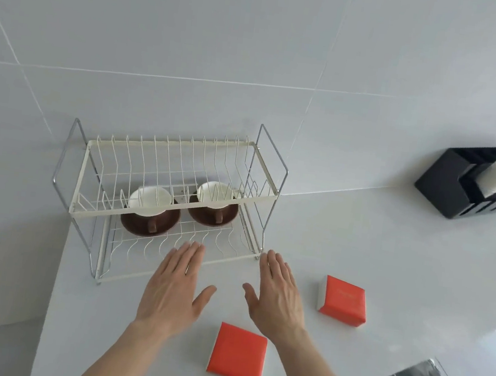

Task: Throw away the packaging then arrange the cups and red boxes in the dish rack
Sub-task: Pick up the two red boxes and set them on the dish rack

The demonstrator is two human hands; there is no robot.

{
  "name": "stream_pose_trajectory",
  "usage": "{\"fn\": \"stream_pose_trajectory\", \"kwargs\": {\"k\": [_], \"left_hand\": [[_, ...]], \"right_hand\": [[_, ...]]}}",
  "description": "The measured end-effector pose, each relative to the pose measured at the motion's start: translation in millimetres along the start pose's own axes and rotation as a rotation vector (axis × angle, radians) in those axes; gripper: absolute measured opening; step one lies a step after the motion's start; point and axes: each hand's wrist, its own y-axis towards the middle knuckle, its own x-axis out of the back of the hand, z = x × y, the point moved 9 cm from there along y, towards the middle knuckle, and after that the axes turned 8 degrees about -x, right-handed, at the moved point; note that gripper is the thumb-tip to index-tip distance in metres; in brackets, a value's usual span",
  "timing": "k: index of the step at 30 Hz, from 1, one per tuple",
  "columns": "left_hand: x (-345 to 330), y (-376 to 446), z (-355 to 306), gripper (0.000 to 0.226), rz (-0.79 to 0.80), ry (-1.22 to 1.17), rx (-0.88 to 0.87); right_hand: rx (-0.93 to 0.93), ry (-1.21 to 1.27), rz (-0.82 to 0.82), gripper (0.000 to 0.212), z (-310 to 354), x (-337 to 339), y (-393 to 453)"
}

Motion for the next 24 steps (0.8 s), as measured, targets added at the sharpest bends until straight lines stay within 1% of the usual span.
{"fn": "stream_pose_trajectory", "kwargs": {"k": [6,10,12,14,16,18,19,20,21,22,24], "left_hand": [[-12,-26,-41,0.081,0.061,-0.126,-0.12],[-21,-38,-71,0.084,0.103,-0.157,-0.182],[-33,-41,-83,0.086,0.135,-0.183,-0.21],[-37,-47,-87,0.09,0.158,-0.187,-0.237],[-47,-60,-83,0.095,0.234,-0.212,-0.227],[-88,-26,-140,0.103,0.267,-0.211,-0.227],[-86,-29,-140,0.107,0.303,-0.216,-0.208],[-89,-34,-139,0.11,0.407,-0.226,-0.184],[-95,-38,-135,0.113,0.441,-0.235,-0.169],[-99,-40,-130,0.116,0.413,-0.222,-0.191],[-105,-47,-130,0.122,0.463,-0.209,-0.213]], "right_hand": [[-0.13,0.056,0.071,0.073,-35,2,-41],[-0.19,0.083,0.09,0.076,-66,-5,-55],[-0.225,0.079,0.126,0.077,-81,-11,-59],[-0.251,0.104,0.135,0.079,-88,-17,-64],[-0.271,0.108,0.151,0.08,-90,-15,-64],[-0.296,0.117,0.235,0.082,-178,-32,-38],[-0.312,0.102,0.238,0.084,-183,-31,-36],[-0.314,0.09,0.246,0.085,-189,-31,-32],[-0.312,0.084,0.239,0.087,-193,-30,-31],[-0.311,0.07,0.226,0.088,-195,-26,-31],[-0.32,0.048,0.232,0.092,-206,-24,-23]]}}
